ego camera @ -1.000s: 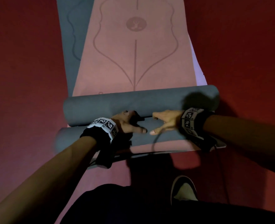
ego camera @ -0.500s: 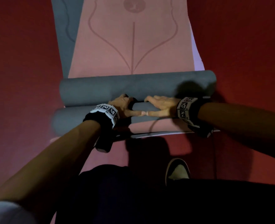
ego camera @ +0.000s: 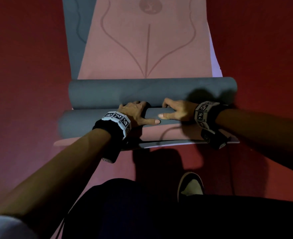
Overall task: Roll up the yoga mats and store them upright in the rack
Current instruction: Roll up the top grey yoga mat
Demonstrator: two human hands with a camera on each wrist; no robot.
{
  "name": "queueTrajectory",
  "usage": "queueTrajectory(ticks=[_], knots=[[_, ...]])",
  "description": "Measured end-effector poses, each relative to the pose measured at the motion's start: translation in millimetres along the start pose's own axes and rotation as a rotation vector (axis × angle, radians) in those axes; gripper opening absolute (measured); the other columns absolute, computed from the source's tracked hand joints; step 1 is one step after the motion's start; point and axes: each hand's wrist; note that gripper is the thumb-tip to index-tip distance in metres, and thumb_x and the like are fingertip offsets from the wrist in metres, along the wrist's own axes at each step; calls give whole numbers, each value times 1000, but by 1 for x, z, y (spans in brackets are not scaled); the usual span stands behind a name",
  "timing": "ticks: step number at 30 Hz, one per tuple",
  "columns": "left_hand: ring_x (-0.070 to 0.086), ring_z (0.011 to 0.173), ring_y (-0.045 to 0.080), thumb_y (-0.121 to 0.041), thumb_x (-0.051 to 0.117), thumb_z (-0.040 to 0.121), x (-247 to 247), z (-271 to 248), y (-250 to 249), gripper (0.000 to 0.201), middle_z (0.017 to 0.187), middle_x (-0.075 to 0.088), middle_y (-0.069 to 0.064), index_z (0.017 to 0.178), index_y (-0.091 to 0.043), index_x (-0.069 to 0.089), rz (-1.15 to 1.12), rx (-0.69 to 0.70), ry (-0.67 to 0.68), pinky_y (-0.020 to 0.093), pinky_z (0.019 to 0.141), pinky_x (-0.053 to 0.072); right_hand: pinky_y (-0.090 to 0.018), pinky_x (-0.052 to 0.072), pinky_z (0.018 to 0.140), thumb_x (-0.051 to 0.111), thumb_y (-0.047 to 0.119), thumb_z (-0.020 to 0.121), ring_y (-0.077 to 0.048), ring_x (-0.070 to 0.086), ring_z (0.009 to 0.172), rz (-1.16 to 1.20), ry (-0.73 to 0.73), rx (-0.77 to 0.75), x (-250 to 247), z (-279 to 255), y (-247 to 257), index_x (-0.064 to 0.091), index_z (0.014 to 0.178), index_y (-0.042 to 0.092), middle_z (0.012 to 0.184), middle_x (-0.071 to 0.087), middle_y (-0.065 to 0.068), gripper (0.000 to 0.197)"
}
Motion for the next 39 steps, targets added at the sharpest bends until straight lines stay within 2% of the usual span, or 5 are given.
queueTrajectory(ticks=[8, 14, 19, 30, 39], knots=[[43, 132, 26, -89, 34, 76, 7, 9, 7, 87, 141, 47, 3, 142, -33, 44, 76, 5, -99, 53, 108, 32, -41, 46, 101, 30, 88, 75, -21, 60, 110, -159, -195, -71, 19, 5, -16, 52, 126, 34, 117, 63, 0, 77], [43, 132, 27, -90, 37, 74, 8, 6, 7, 88, 141, 47, 2, 141, -34, 43, 59, 12, -109, 51, 106, 33, -42, 44, 103, 50, 92, 62, -21, 57, 115, -101, -79, -44, 9, 1, -12, 46, 134, 30, 126, 58, -1, 95], [41, 134, 26, -90, 39, 74, 9, 6, 6, 87, 144, 45, 1, 141, -36, 42, 36, 13, -110, 52, 108, 31, -51, 40, 106, 56, 97, 49, -28, 46, 130, -450, -147, -31, 28, -13, -12, 21, 155, 21, 145, 43, -2, 136], [53, 121, 29, -92, 40, 70, 14, -2, 5, 91, 132, 55, 6, 138, -30, 38, 130, 63, -212, 48, 101, 35, -50, 51, 90, 46, 101, 48, -31, 60, 108, -332, -224, -88, 16, -5, -14, 39, 135, 30, 119, 51, -2, 113], [54, 113, 30, -71, 73, 53, 8, -1, 8, 112, 128, 43, 4, 144, -32, 20, 335, 137, -175, 50, 96, 42, -39, 47, 94, 78, 79, 53, -20, 59, 107, -157, -172, -90, -1, 5, -20, 48, 125, 32, 111, 57, 2, 91]])
Point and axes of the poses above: each hand's wrist, its own z-axis towards the middle knuckle, its own x-axis out of the palm, y = z × x
